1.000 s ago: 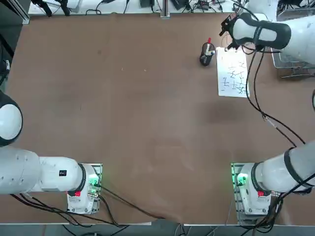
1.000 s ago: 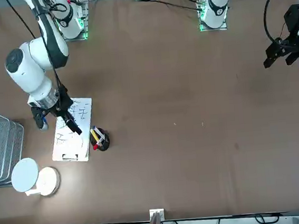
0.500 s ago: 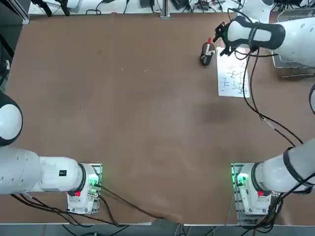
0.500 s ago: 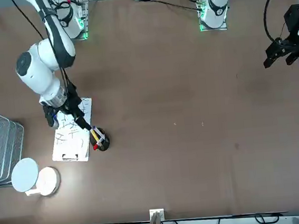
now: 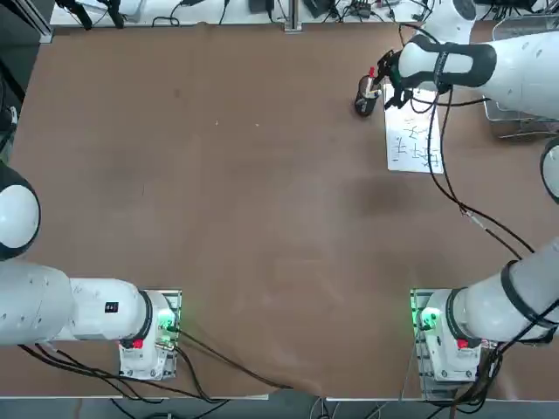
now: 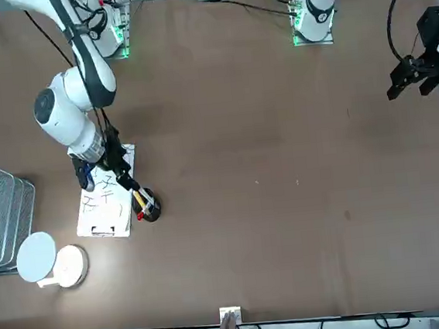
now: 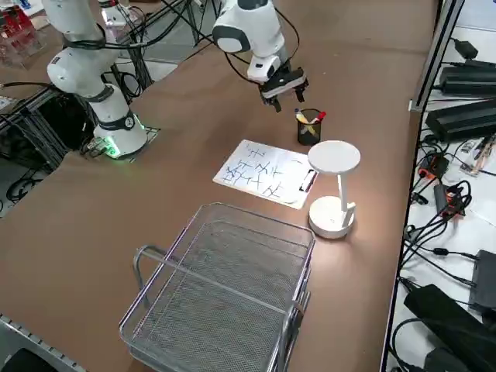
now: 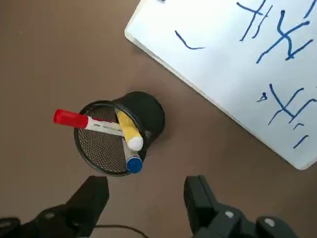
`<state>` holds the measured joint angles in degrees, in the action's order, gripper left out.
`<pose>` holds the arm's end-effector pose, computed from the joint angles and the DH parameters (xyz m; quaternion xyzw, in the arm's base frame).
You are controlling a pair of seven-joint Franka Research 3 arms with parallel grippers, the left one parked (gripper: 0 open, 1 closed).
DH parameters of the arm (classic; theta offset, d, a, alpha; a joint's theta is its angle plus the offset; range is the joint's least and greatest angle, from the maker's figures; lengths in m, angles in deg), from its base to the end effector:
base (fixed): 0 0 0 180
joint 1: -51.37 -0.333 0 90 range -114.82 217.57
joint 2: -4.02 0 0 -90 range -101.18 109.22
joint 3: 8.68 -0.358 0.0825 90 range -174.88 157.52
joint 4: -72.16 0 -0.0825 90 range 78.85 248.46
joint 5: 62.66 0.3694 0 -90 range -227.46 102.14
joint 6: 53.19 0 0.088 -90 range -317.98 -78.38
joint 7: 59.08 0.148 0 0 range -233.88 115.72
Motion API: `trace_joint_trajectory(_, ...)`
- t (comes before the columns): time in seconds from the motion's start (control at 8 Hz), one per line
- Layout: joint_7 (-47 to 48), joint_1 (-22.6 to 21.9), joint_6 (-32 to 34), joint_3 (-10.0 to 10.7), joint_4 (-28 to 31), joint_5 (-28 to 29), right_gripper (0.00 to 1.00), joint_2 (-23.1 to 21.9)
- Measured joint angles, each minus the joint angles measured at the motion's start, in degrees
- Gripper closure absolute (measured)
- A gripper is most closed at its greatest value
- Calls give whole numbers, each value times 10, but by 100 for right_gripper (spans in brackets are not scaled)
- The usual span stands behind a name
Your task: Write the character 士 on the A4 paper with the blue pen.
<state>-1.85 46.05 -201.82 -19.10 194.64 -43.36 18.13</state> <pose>0.5763 0.1601 0.3245 -0.8651 0.4751 -0.0092 0.1602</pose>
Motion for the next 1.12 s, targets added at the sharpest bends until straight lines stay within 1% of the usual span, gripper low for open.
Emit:
trace_joint_trajectory(0.25,0,0,-22,0,0,10,7,6)
trace_joint_trajectory(0.5,0,-1,-42,-1,0,23,8,21)
trace_joint_trajectory(0.75,1,-3,-50,-3,0,32,11,31)
trace_joint_trajectory(1.12,1,-4,-52,-3,0,49,15,33)
